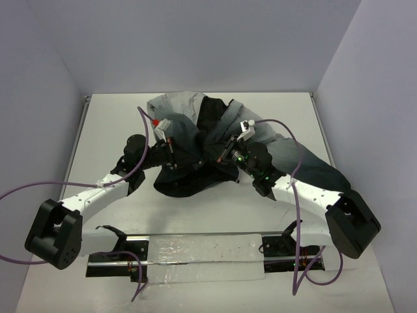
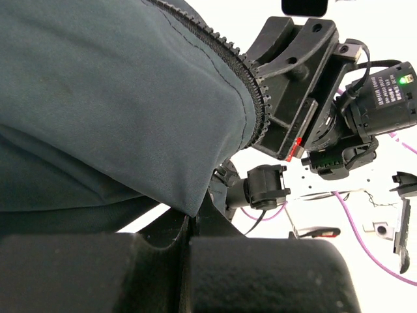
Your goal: Zip up the jacket
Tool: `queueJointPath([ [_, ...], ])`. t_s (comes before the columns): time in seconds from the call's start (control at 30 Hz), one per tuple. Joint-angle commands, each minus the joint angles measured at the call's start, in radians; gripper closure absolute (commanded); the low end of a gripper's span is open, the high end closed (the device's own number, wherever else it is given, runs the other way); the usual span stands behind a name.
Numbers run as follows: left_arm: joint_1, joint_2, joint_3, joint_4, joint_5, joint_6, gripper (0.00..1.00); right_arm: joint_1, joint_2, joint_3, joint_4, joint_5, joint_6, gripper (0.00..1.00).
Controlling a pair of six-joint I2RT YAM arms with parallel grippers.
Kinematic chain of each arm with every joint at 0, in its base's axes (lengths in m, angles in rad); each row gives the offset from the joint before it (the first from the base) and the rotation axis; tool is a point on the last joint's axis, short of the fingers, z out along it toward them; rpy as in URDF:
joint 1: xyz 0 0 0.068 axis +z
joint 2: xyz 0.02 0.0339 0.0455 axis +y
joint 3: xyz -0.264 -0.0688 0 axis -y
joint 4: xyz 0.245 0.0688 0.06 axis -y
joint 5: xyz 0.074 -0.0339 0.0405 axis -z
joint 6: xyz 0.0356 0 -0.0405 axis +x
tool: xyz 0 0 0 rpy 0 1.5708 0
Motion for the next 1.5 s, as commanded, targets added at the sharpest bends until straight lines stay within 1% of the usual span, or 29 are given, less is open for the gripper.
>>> queueJointPath([
  [0.0,-0.002,0.018,0.037,0.081,0.088,-0.037,1.0,0.013,-0.001,0.065,0.091,-0.008,-0.006,1.0],
  [0.3,0.016,0.036,0.007,0.279,0.14,-0.19,1.0,0.013,-0.003,0.041,0.093,-0.011,-0.008,1.0],
  [0.57,0.025,0.049,-0.018,0.365,0.153,-0.251,1.0,0.013,-0.013,0.02,0.103,-0.007,-0.004,1.0],
  [1.13,0.025,0.056,-0.039,0.367,0.152,-0.248,1.0,0.013,-0.003,0.046,0.112,0.003,-0.002,1.0],
  [1.47,0.024,0.051,-0.061,0.411,0.164,-0.278,1.0,0.013,0.028,0.072,0.118,0.015,-0.004,1.0],
])
